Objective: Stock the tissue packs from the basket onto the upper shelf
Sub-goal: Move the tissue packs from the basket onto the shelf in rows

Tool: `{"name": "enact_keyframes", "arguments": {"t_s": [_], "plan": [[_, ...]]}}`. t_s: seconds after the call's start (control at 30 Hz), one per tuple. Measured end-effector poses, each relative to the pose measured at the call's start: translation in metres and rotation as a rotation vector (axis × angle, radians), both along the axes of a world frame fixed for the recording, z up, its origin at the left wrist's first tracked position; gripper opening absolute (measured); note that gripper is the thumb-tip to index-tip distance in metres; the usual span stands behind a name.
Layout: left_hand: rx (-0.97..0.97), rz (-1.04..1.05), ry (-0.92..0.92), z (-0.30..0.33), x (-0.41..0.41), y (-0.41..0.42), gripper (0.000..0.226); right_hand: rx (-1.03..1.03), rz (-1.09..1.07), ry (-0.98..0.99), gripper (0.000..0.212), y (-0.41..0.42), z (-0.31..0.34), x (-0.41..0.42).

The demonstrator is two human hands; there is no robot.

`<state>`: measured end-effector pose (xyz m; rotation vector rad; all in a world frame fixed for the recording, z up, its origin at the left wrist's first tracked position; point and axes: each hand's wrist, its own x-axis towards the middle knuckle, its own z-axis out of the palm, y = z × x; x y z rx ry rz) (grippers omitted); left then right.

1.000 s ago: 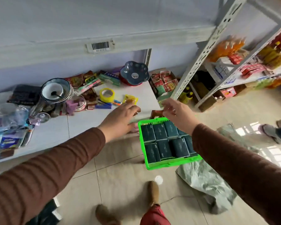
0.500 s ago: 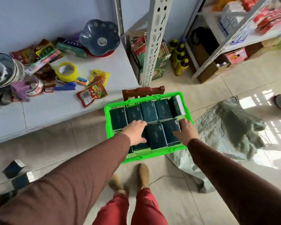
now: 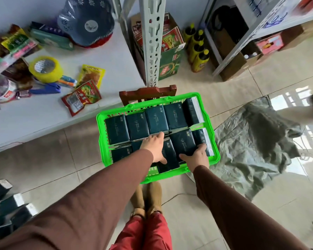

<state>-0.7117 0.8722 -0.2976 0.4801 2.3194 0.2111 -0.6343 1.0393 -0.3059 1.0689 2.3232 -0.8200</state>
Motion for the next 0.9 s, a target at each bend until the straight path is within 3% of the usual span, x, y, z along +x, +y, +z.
{"name": "enact_keyframes", "arguments": {"t_s": [0.1, 0.2, 0.3, 0.37, 0.5, 0.6, 0.7, 0.9], "plan": [[-0.031, 0.056, -0.057, -0.001, 0.000, -0.007, 0.098, -0.068, -0.059, 0.016, 0.084, 0.009, -0.004, -0.005], [-0.007, 0.144, -0.130, 0.007, 0.000, -0.025, 0.077, -0.183, -0.067, -0.067, 0.070, 0.016, 0.005, -0.012], [0.051, 0.296, -0.167, 0.033, 0.007, -0.054, 0.061, -0.195, -0.004, 0.009, 0.076, 0.013, 0.027, -0.018], [0.158, 0.460, -0.204, 0.055, 0.011, -0.083, 0.055, -0.197, 0.113, 0.098, 0.075, -0.003, 0.067, -0.030], [0.486, 0.820, -0.288, 0.122, 0.013, -0.162, 0.058, -0.330, 0.395, 0.263, 0.044, -0.056, 0.165, -0.065], [0.537, 0.897, -0.136, 0.198, 0.020, -0.229, 0.057, -0.380, 0.642, 0.384, 0.056, -0.114, 0.242, -0.093], [0.440, 0.859, 0.153, 0.279, 0.036, -0.301, 0.047, -0.464, 0.845, 0.498, 0.049, -0.184, 0.315, -0.116], [0.501, 0.969, 0.453, 0.387, 0.093, -0.463, 0.067, -0.585, 1.113, 0.683, 0.061, -0.356, 0.449, -0.127]]}}
